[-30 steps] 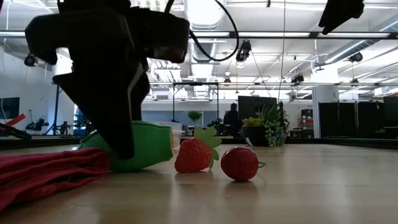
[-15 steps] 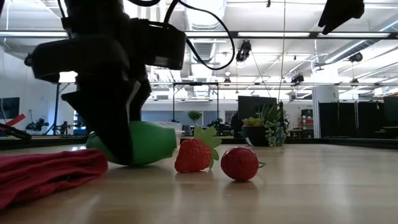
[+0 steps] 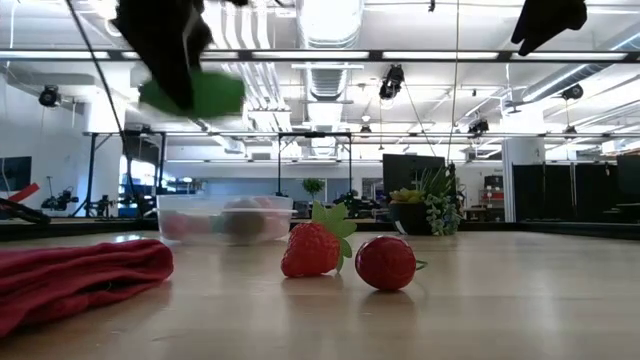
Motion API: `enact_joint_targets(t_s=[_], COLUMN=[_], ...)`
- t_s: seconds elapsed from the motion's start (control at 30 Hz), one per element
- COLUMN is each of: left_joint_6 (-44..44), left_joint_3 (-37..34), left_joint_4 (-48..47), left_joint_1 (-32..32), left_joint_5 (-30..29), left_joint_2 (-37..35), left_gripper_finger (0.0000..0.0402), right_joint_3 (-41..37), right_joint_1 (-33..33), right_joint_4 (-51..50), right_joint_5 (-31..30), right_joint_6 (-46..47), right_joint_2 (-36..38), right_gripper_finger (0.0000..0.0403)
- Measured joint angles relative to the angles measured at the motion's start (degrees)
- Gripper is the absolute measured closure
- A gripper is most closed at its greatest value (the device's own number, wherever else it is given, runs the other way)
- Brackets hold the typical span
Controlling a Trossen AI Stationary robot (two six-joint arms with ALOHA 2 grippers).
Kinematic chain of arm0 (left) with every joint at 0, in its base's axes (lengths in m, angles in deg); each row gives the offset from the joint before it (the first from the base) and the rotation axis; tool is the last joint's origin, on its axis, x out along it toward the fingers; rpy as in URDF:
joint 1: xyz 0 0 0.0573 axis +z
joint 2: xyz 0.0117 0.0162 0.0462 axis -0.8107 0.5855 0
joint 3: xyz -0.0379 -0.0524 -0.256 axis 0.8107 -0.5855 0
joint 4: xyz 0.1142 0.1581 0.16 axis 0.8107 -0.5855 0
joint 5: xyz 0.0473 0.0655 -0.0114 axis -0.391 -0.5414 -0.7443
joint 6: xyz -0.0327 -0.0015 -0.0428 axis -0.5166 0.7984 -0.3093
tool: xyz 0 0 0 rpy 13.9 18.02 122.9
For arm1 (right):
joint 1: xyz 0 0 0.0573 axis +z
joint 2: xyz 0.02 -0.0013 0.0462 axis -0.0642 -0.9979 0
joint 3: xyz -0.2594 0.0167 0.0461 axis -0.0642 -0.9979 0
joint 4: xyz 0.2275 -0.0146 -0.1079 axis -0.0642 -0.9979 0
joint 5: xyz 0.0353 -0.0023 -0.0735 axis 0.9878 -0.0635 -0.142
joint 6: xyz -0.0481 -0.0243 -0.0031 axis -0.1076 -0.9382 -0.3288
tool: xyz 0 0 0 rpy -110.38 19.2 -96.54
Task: Pick and placing Produce into tupperware
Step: Put the green corn into the transparent bin
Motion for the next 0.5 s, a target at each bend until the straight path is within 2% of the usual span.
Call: enact_joint_targets(t_s=[0.1,0.2,0.3,0.5], left_joint_6=[0.61,3.21,6.41,9.93], left_joint_3=[-2.11,-5.5,-9.2,-14.56], left_joint_4=[-3.97,-2.79,-0.72,11.02], left_joint_1=[4.73,13.21,21.66,30.99], left_joint_5=[-1.72,1.8,6.52,5.51], left_joint_2=[-6.92,-11.09,-12.04,-11.43], left_gripper_finger=[0.0187,0.0189,0.0189,0.0185], right_joint_3=[0.0,0.0,0.0,0.0], right_joint_1=[0.0,0.0,0.02,0.02], right_joint_4=[-0.01,0.07,0.25,0.26], right_joint_5=[-0.36,-1.49,-2.12,-2.98], right_joint_6=[0.03,0.61,0.67,3.06], right_joint_2=[-0.16,-0.4,-0.73,-1.11], right_gripper_finger=[0.0177,0.0177,0.0177,0.0177])
